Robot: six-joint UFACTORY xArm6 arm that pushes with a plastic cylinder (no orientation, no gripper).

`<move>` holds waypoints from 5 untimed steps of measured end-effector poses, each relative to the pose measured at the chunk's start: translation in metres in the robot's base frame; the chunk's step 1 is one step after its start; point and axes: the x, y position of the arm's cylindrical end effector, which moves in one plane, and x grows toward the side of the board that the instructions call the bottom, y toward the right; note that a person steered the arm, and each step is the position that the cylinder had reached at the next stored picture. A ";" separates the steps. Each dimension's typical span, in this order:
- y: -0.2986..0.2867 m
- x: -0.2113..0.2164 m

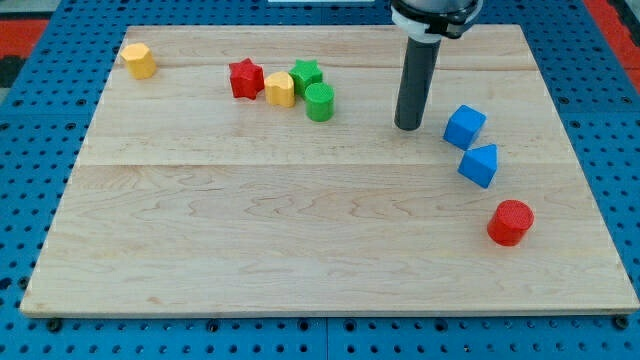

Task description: Move the green circle above the blue cube

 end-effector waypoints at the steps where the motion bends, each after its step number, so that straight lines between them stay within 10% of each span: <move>1: -0.085 0.004; 3: -0.157 -0.033; 5: -0.027 -0.051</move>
